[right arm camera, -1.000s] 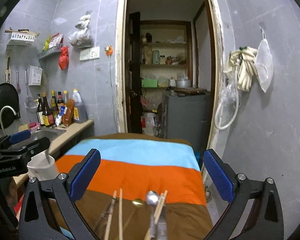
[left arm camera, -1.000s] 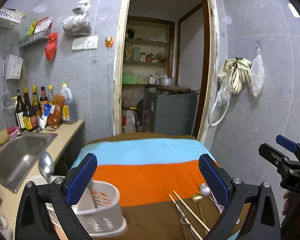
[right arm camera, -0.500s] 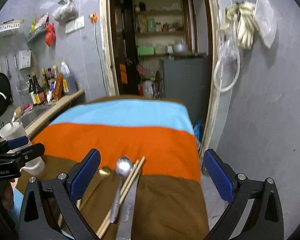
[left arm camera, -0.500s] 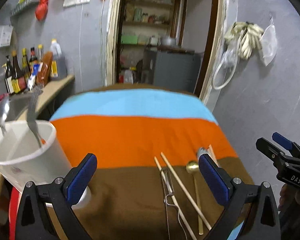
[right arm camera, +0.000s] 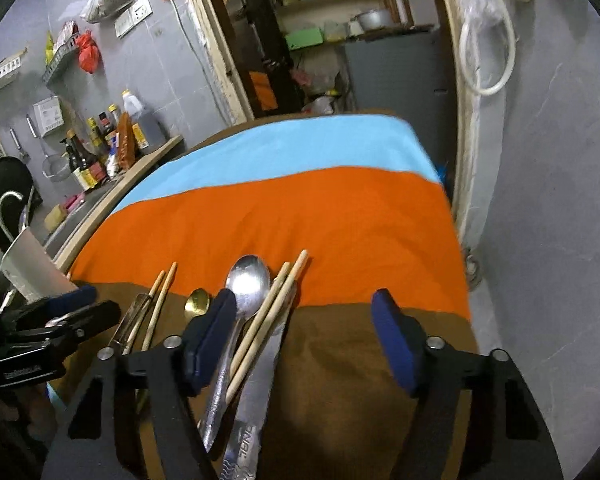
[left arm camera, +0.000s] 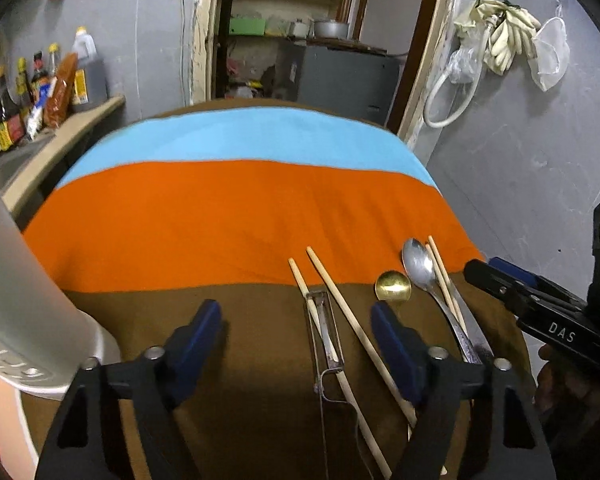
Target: Organize utensils
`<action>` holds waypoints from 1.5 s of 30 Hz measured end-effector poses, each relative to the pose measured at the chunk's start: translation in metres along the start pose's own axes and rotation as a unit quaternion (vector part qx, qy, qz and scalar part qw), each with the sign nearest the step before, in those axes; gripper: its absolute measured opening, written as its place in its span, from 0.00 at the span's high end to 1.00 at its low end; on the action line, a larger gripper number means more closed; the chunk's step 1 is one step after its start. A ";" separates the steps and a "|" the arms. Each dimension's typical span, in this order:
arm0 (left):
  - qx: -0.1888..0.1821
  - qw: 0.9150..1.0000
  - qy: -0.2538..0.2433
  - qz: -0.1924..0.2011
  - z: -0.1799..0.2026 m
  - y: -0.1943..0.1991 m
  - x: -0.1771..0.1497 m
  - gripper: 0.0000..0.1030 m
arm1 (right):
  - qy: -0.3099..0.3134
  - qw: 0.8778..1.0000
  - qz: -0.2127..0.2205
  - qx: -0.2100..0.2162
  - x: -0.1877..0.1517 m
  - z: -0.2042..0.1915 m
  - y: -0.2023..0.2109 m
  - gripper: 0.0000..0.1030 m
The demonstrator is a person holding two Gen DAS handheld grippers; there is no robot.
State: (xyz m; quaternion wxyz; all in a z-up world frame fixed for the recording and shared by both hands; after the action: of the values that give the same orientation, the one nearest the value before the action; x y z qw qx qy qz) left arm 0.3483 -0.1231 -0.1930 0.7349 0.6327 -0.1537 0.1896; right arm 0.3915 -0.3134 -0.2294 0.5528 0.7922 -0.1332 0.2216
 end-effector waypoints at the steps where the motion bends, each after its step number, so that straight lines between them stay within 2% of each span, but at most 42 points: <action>1: -0.005 1.000 0.002 -0.006 0.000 -0.003 -0.001 0.35 | 0.000 1.000 -0.006 0.003 -0.001 -0.001 -0.004 0.48; 2: -0.010 1.000 0.004 -0.012 0.001 -0.006 -0.002 0.38 | -0.002 1.000 -0.012 0.005 -0.002 -0.002 -0.008 0.51; 4: -0.018 1.000 0.006 -0.023 0.001 -0.011 -0.002 0.50 | -0.004 1.000 -0.020 0.007 -0.001 -0.001 -0.014 0.60; 7: -0.026 0.999 0.011 -0.038 0.001 -0.018 -0.004 0.62 | -0.007 1.000 -0.026 0.006 0.001 -0.001 -0.019 0.66; 9: -0.028 0.999 0.014 -0.043 0.000 -0.019 -0.005 0.68 | -0.007 0.999 -0.031 0.007 0.002 -0.003 -0.024 0.67; 12: -0.029 0.998 0.017 -0.050 -0.001 -0.021 -0.006 0.77 | -0.005 0.999 -0.042 0.006 0.006 -0.005 -0.030 0.75; 15: -0.030 0.998 0.024 -0.058 -0.004 -0.022 -0.007 0.82 | -0.005 0.999 -0.052 0.005 0.011 -0.007 -0.036 0.81; 21: -0.053 0.995 0.046 -0.068 -0.008 -0.025 -0.008 0.82 | -0.006 0.997 -0.072 -0.003 0.013 -0.006 -0.045 0.86; 26: -0.065 0.993 0.048 -0.082 -0.008 -0.031 -0.007 0.80 | -0.027 0.996 -0.088 0.011 0.019 -0.002 -0.050 0.86; 29: -0.072 0.992 0.051 -0.086 -0.008 -0.030 -0.005 0.84 | -0.045 0.994 -0.094 0.022 0.021 0.001 -0.053 0.94; 37: -0.086 0.992 0.059 -0.071 -0.007 -0.016 -0.006 0.88 | -0.063 0.996 -0.038 0.058 0.023 -0.008 -0.021 0.96; 45: -0.104 0.992 0.063 -0.022 -0.015 0.022 -0.001 0.88 | -0.054 0.993 0.027 0.106 0.025 -0.035 0.032 0.96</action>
State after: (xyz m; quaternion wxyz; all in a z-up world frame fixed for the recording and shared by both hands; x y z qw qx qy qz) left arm 0.3365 -0.1059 -0.1768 0.8089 0.5429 -0.1118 0.1961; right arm 0.3914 -0.2908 -0.1807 0.4515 0.8533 -0.1602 0.2059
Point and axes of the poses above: each gripper's, at about its wrist camera, not at the fingertips, and y roughly against the way its jaws point, z to its right, x to its top, the point moved 9 cm from there along -y, roughly the way its jaws point, and after that the axes turned 14 degrees about -z, right-handed, at the moved point
